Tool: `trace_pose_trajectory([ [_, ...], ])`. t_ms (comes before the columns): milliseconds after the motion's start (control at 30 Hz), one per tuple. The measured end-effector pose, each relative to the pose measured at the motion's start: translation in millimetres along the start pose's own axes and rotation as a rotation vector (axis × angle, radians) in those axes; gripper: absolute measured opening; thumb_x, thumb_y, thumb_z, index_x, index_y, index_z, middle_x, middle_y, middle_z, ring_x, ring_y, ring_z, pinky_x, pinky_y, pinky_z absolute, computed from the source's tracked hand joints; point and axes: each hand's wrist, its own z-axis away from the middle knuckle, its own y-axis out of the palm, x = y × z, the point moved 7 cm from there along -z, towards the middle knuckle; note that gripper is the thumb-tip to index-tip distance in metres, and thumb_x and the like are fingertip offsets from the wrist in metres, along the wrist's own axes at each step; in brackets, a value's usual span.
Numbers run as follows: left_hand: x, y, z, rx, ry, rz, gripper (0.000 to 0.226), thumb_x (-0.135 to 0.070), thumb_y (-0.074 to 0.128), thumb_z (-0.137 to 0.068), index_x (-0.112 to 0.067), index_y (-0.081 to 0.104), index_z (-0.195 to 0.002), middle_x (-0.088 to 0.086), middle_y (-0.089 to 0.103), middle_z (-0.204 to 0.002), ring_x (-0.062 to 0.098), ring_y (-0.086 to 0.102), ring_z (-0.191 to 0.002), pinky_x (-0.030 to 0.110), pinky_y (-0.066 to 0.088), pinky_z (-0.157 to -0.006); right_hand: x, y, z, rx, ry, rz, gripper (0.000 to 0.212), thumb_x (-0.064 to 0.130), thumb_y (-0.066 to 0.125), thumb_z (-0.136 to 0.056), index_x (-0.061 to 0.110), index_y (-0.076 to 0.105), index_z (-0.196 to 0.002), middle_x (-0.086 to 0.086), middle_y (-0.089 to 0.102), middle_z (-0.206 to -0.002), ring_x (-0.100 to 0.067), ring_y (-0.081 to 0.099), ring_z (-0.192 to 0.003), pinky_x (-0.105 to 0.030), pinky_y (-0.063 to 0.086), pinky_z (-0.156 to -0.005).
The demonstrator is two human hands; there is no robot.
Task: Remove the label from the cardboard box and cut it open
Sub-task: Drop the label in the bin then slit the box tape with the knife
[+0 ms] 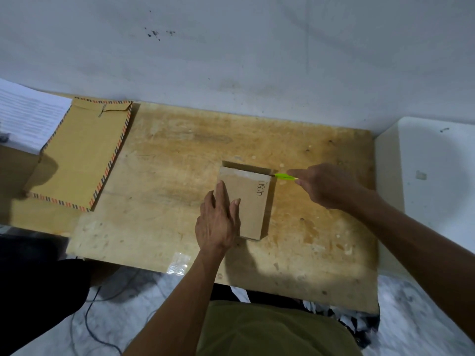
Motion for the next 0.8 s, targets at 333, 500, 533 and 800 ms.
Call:
trace_pose_trajectory([
  [333, -1.9, 0.2, -0.1, 0.007, 0.010, 0.006, 0.066, -0.060, 0.024, -0.099, -0.028, 0.013, -0.156, 0.011, 0.039, -0.146, 0.033, 0.045, -0.127, 0.050, 0.050, -0.085, -28.5, 12.8, 25.9, -0.146, 0.256, -0.315, 0.030, 0.032, 0.056, -0.096, 0.030, 0.062, -0.125, -0.007, 0.075, -0.086, -0.030, 0.070, -0.081, -0.041, 0.056, -0.073],
  [500, -4.0, -4.1, 0.4, 0.019, 0.020, 0.062, 0.066, -0.059, 0.028, -0.099, -0.028, 0.014, -0.156, 0.010, 0.038, -0.147, 0.033, 0.043, -0.130, 0.052, 0.049, -0.089, -10.8, 34.0, 60.5, -0.234, 0.599, -0.735, 0.021, 0.044, 0.056, -0.094, 0.025, 0.063, -0.094, -0.003, 0.063, -0.076, -0.019, 0.059, -0.069, -0.033, 0.045, -0.063],
  [533, -3.7, -4.7, 0.3, 0.030, 0.013, 0.086, 0.066, -0.058, 0.030, -0.099, -0.028, 0.014, -0.156, 0.010, 0.038, -0.147, 0.033, 0.042, -0.131, 0.052, 0.049, -0.090, 0.4, 42.3, 64.2, -0.233, 0.645, -0.836, 0.022, 0.043, 0.058, -0.094, 0.022, 0.062, -0.091, -0.003, 0.059, -0.072, -0.017, 0.054, -0.064, -0.031, 0.041, -0.058],
  [800, -9.6, -20.3, -15.9, 0.042, 0.093, 0.064, 0.066, -0.053, 0.054, -0.093, -0.023, 0.029, -0.146, 0.014, 0.033, -0.148, 0.038, 0.045, -0.129, 0.055, 0.050, -0.094, 76.8, 89.0, 65.8, -0.278, 0.869, -1.043, 0.029, 0.034, 0.072, -0.085, 0.015, 0.050, -0.086, 0.004, 0.055, -0.072, -0.016, 0.053, -0.065, -0.026, 0.043, -0.055],
])
